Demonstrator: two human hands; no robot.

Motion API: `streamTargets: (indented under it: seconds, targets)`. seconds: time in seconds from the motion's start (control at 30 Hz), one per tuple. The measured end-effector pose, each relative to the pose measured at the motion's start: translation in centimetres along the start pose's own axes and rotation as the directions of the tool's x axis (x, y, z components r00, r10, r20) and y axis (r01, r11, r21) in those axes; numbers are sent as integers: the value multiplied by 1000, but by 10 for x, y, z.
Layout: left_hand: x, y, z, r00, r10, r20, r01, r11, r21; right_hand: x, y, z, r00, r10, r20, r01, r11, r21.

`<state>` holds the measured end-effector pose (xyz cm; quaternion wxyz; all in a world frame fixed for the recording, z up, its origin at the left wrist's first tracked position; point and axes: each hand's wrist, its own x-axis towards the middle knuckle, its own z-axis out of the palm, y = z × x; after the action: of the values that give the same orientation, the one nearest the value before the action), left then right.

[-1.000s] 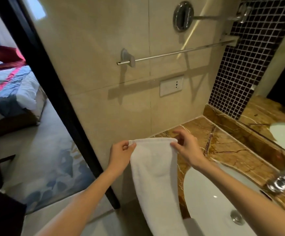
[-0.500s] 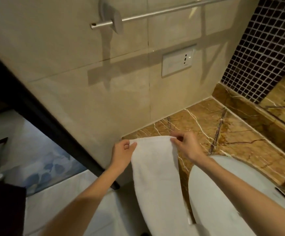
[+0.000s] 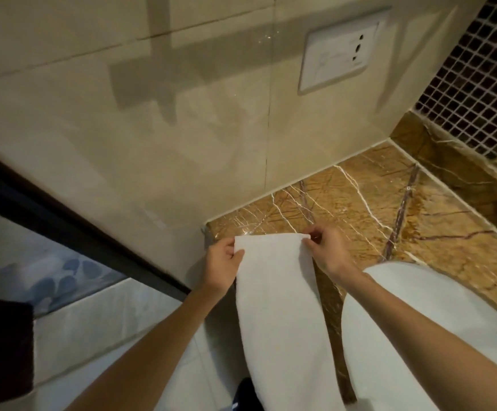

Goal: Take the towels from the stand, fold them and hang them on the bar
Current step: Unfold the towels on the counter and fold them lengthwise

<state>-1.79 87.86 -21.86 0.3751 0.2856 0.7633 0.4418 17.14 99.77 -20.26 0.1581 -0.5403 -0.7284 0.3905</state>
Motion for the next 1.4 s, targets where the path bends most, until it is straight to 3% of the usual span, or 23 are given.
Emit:
streamTargets:
  seconds: [0.07,0.13,0.2,0.27,0.3,0.37,0.5,0.67,0.9,1.1,1.27,1.4]
  targets:
    - [4,-7,-1,996,89,-9,-86,980,180,-1,1,6,999,-25,29,27,998,-61]
    - [1,-14,-1,972,231,33,-224,884,411,-9,2,13,990,-112,90,127,974,-189]
    - [-7,-23,0,892,434,126,-416,678,606,-25,3,22,968,-231,101,251,914,-318]
    - [-14,-34,6,760,596,259,-585,454,673,-39,6,36,937,-323,131,347,836,-424]
    - [-17,-39,9,717,619,322,-630,377,679,-44,8,43,930,-313,193,367,805,-465]
    - [-20,-46,15,711,588,385,-637,309,706,-48,14,55,913,-266,309,397,748,-531]
    - [-18,-52,20,753,510,416,-597,266,757,-47,22,64,904,-207,374,406,689,-600]
    - [-20,-51,23,762,497,416,-593,276,757,-48,20,61,898,-193,395,411,687,-600]
    - [-38,-52,24,838,369,402,-519,309,797,-66,26,59,906,-216,365,402,710,-578]
    - [-85,-67,25,843,361,399,-514,316,798,-111,39,56,930,-185,317,344,739,-580]
    - [-110,-80,35,918,148,369,-396,247,885,-142,39,52,937,-151,315,316,752,-578]
    - [-139,-88,40,917,137,374,-398,309,864,-175,42,49,944,-121,306,289,751,-595]
